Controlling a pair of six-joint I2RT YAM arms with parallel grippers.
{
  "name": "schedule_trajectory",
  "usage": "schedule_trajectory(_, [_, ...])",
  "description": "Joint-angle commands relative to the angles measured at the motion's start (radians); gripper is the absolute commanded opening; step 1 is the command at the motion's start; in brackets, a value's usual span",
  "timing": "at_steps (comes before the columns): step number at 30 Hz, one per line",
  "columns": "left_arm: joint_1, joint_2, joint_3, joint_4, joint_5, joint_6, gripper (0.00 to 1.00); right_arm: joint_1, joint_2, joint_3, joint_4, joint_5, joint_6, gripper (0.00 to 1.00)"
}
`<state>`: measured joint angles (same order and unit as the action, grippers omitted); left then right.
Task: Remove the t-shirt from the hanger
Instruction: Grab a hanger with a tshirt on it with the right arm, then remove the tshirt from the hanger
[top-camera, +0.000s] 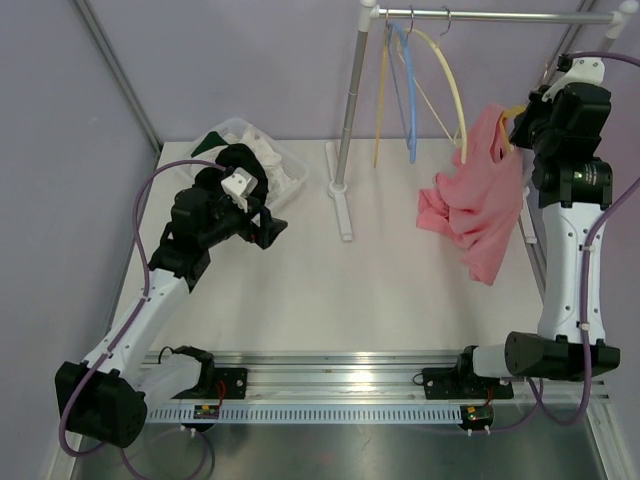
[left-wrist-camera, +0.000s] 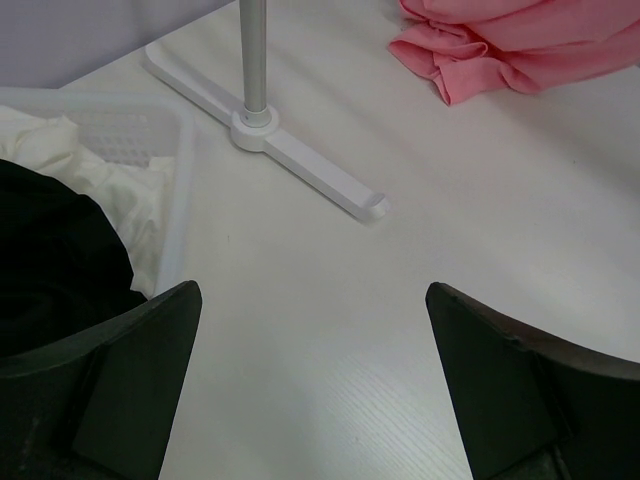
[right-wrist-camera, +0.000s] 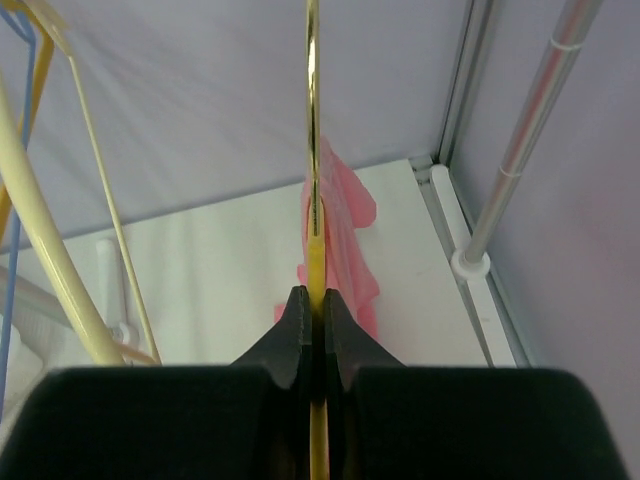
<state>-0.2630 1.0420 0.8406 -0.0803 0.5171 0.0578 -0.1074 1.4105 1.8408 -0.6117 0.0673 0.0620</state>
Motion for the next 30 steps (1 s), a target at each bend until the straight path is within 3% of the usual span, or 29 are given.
schedule_trajectory(1, [-0.004,-0.031,0.002,0.022,-0.015,0.019,0.99,0.005,-0.152,-0.017,-0.121,0.002,-0.027,0.00])
schedule_trajectory(11, [-0.004,-0.040,0.002,0.007,0.003,0.020,0.99,0.005,-0.432,-0.242,-0.290,-0.176,0.085,0.00])
schedule_trajectory(17, [-0.004,-0.049,0.000,0.010,0.006,0.023,0.99,0.011,-0.504,-0.446,-0.185,-0.401,0.200,0.00])
schedule_trajectory(21, [-0.004,-0.051,-0.001,0.008,0.003,0.024,0.99,0.081,-0.577,-0.609,-0.090,-0.380,0.240,0.00])
schedule_trajectory(30, [-0.004,-0.057,-0.005,0.014,0.006,0.024,0.99,0.101,-0.772,-0.670,0.015,-0.581,0.266,0.00])
